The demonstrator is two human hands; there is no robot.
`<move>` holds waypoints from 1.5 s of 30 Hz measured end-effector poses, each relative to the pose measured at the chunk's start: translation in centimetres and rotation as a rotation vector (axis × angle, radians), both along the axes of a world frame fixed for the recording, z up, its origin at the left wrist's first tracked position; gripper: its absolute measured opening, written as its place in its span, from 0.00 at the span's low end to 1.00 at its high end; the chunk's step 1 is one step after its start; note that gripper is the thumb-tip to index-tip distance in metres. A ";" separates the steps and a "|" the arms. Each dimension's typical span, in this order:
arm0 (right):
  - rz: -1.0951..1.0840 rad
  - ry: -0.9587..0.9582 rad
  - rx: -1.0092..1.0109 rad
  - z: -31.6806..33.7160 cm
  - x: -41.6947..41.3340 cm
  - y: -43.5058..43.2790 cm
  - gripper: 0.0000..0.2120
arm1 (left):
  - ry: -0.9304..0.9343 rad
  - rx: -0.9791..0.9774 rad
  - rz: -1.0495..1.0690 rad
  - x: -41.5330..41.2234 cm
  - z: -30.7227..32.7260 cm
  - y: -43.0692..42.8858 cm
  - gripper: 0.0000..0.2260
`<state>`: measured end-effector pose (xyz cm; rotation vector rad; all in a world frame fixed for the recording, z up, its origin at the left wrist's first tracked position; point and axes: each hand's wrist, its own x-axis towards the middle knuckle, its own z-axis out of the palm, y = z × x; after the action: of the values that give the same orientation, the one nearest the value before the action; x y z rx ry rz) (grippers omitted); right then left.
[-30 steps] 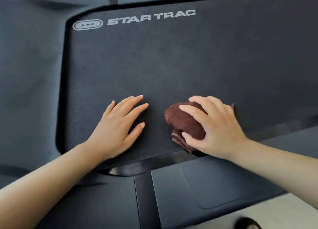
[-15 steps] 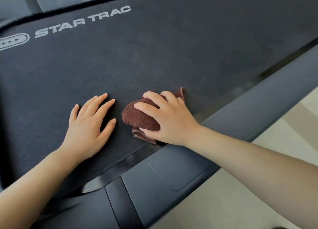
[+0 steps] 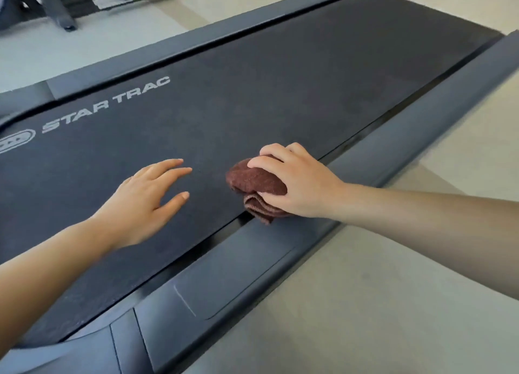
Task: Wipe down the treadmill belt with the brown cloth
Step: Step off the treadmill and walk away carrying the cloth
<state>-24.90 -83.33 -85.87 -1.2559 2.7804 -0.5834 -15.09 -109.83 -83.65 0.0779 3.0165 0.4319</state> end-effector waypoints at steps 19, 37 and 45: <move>-0.940 -0.332 -0.202 16.9 13.3 28.2 0.22 | -0.307 -0.075 -0.569 -2.2 17.5 31.8 0.22; -1.336 -0.315 -0.570 53.6 16.3 42.6 0.18 | -0.249 -0.077 -0.635 -5.4 54.8 51.6 0.22; -1.332 -0.278 -0.559 60.6 11.2 46.9 0.17 | -0.189 -0.015 -0.571 -10.4 62.1 55.1 0.22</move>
<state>-13.67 -36.39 -25.24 0.8780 2.8668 -1.4329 -25.53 -54.70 -21.53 0.8182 2.6433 0.3313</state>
